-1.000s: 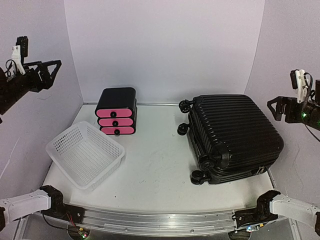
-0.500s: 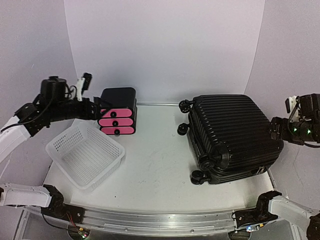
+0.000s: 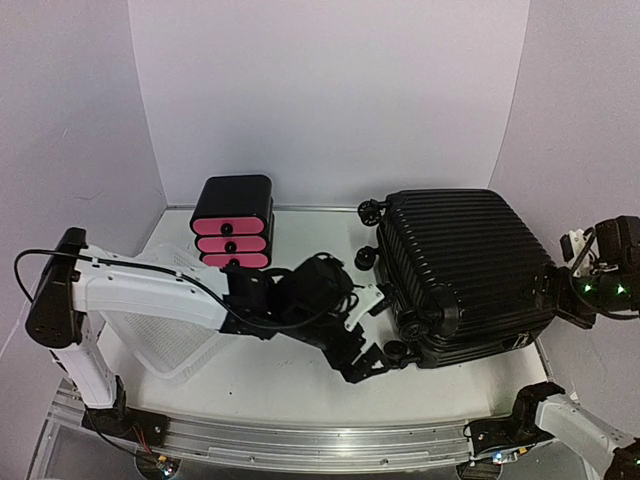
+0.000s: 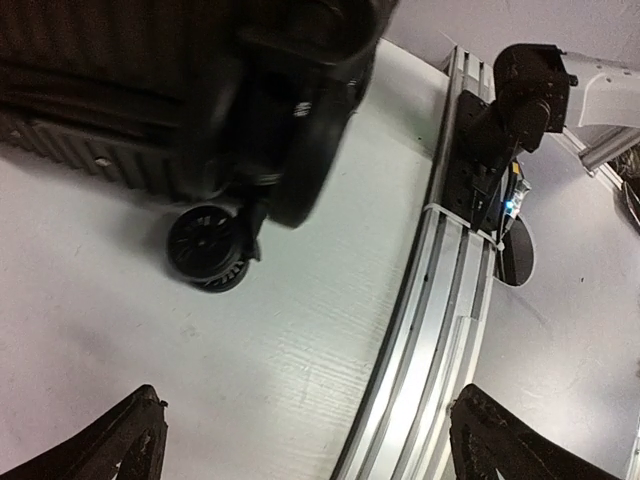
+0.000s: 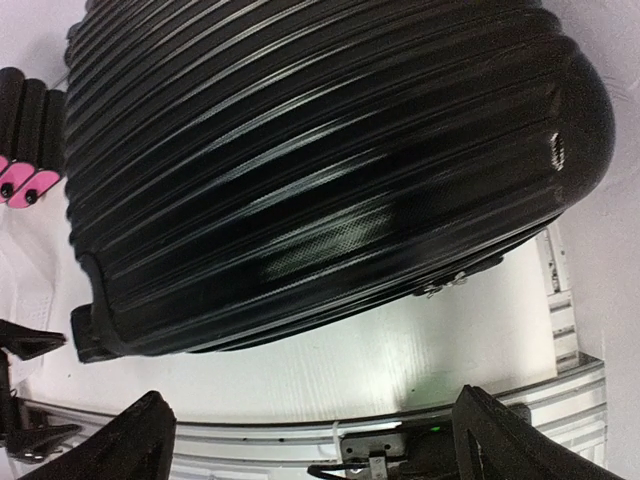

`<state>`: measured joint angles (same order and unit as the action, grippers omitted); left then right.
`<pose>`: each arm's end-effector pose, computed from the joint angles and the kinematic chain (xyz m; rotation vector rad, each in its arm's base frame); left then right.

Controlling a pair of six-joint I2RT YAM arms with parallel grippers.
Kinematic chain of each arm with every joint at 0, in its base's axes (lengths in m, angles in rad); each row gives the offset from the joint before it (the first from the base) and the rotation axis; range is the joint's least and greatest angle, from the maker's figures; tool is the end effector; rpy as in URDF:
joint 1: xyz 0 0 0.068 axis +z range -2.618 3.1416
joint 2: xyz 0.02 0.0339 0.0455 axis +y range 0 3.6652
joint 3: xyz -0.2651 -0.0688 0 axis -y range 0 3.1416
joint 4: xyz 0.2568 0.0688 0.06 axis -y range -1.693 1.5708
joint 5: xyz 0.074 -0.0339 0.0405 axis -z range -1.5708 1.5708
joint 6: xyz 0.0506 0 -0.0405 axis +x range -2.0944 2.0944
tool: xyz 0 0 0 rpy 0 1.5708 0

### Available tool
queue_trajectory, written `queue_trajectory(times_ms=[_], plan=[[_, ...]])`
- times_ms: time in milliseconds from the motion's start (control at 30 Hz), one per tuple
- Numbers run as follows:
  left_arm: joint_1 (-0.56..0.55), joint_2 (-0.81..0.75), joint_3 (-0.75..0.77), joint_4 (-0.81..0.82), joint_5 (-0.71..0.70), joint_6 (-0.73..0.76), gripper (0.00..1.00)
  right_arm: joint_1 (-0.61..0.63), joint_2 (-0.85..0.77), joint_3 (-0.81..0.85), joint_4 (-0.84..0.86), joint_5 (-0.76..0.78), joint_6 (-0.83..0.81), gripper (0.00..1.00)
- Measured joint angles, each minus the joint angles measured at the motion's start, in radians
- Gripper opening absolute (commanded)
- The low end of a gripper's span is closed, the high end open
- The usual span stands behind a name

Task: Open, take out, and arrange the luggage

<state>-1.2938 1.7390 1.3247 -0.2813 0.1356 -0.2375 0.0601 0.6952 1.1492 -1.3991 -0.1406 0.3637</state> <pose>0.1080 -0.4048 0.2469 1.2992 2.0727 -0.9124 0.0930 0.0127 0.3493 0.3265 2.5166 0.3472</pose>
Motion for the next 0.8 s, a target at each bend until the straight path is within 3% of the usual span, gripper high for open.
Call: queue_trajectory(times_ms=[300,633,800], plan=[[-0.049,0.220,0.188,0.154,0.016,0.075,0.97,-0.003,-0.076,0.002,-0.034,-0.171,-0.008,0.98],[-0.058,0.280,0.243,0.179,-0.118,0.080,0.85,-0.004,-0.094,0.030,-0.051,-0.211,-0.019,0.98],[-0.058,0.284,0.244,0.188,-0.197,0.070,0.89,-0.005,-0.094,0.030,-0.055,-0.211,-0.019,0.98]])
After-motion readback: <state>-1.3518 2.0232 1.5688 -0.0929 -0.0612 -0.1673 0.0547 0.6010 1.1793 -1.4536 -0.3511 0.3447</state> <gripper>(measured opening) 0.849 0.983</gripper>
